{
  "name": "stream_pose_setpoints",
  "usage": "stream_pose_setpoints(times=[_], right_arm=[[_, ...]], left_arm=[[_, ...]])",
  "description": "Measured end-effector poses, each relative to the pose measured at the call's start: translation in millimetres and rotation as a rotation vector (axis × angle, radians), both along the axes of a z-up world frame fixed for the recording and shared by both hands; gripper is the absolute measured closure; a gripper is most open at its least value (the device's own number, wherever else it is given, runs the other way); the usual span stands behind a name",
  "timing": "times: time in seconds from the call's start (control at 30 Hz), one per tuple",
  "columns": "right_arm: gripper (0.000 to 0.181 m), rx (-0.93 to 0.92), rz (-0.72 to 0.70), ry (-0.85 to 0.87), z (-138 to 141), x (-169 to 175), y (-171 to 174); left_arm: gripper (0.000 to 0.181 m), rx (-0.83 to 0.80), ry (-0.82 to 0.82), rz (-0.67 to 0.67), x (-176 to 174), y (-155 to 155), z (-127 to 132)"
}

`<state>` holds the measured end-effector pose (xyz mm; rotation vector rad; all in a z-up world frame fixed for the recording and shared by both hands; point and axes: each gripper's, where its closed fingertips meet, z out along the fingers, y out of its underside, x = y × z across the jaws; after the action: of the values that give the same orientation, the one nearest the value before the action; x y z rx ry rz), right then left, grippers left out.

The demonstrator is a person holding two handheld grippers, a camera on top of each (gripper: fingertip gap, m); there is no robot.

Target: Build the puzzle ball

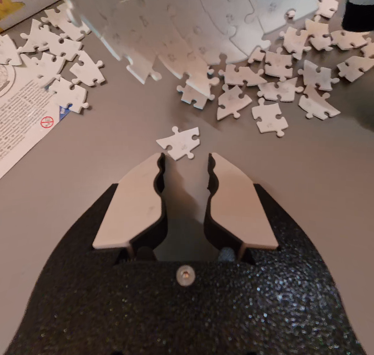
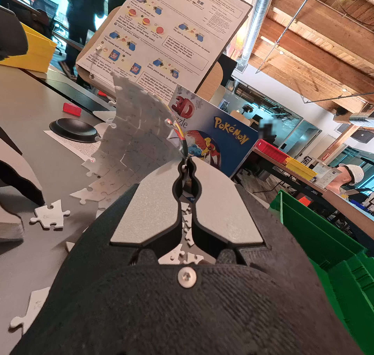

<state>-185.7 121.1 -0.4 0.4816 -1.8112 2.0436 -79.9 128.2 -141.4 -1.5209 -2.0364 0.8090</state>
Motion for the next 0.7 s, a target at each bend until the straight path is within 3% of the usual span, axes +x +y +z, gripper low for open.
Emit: stream_pose_setpoints(times=[0.23,0.37,0.53,0.7], right_arm=[[0.178,0.008,-0.006,-0.004,-3,-2,0],[0.178,0.005,-0.013,-0.005,-2,-4,0],[0.178,0.003,-0.008,-0.001,-1,-2,1],[0.178,0.006,-0.006,0.003,-2,-1,0]], left_arm=[[0.119,0.118,0.018,0.234,-6,-9,4],[0.125,0.057,-0.038,0.335,-6,-16,0],[0.149,0.008,-0.061,0.301,-5,-14,-1],[0.15,0.007,-0.064,0.212,4,-13,-1]])
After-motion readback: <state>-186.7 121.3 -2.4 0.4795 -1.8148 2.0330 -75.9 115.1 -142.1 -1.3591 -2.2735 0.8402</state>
